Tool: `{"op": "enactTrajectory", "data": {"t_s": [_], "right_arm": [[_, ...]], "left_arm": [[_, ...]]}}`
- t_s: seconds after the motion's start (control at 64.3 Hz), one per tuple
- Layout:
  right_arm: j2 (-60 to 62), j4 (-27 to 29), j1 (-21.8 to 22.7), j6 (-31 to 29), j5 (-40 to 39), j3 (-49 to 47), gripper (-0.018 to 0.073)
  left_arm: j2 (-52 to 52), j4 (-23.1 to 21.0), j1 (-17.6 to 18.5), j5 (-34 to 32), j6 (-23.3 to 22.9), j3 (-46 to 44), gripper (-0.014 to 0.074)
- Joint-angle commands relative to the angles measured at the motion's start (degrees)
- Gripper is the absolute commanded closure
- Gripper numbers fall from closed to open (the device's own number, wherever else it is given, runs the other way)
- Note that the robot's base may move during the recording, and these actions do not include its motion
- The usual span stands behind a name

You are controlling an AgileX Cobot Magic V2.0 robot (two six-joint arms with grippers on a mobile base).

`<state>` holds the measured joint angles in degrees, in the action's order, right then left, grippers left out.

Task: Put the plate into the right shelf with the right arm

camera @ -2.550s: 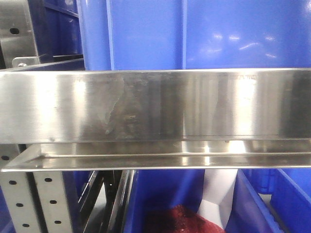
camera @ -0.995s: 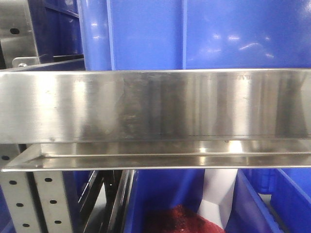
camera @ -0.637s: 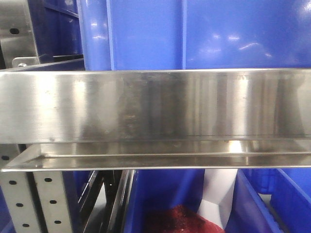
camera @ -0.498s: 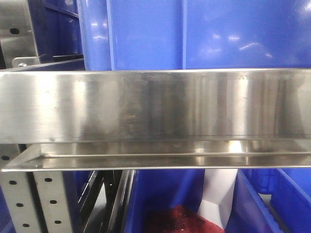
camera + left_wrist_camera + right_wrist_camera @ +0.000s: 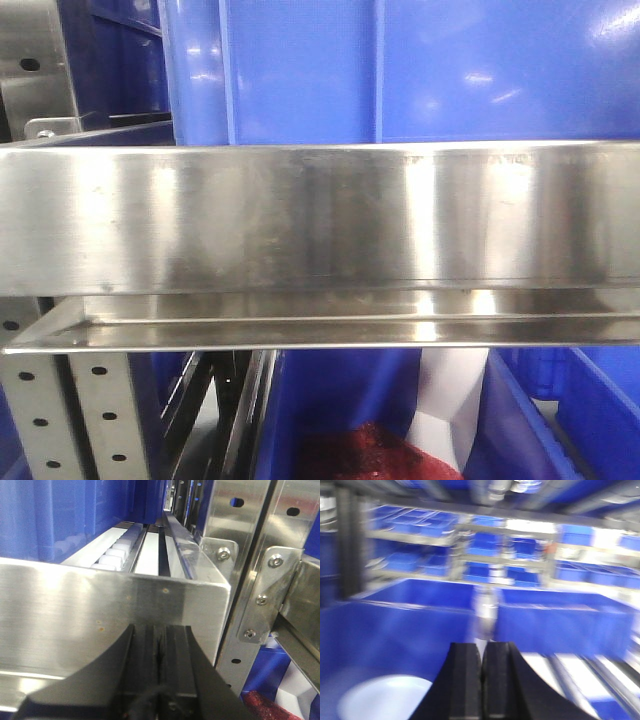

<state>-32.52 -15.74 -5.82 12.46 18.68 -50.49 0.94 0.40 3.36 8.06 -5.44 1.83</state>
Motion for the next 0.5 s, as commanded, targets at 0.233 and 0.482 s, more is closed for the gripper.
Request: {"op": "enactTrajectory", "data": {"t_s": [0.233, 0.482], "right_arm": [[12.20, 18.33, 7.99, -14.12, -20.45, 16.22, 0.0505], [26.61, 18.71, 7.99, -13.93, -15.98, 28.17, 0.0505]], "left_arm": [[0.36, 0.01, 0.10, -5.04, -0.34, 0.54, 0.0643], [0.36, 0.01, 0.10, -5.04, -0.34, 0.54, 0.0643]]}}
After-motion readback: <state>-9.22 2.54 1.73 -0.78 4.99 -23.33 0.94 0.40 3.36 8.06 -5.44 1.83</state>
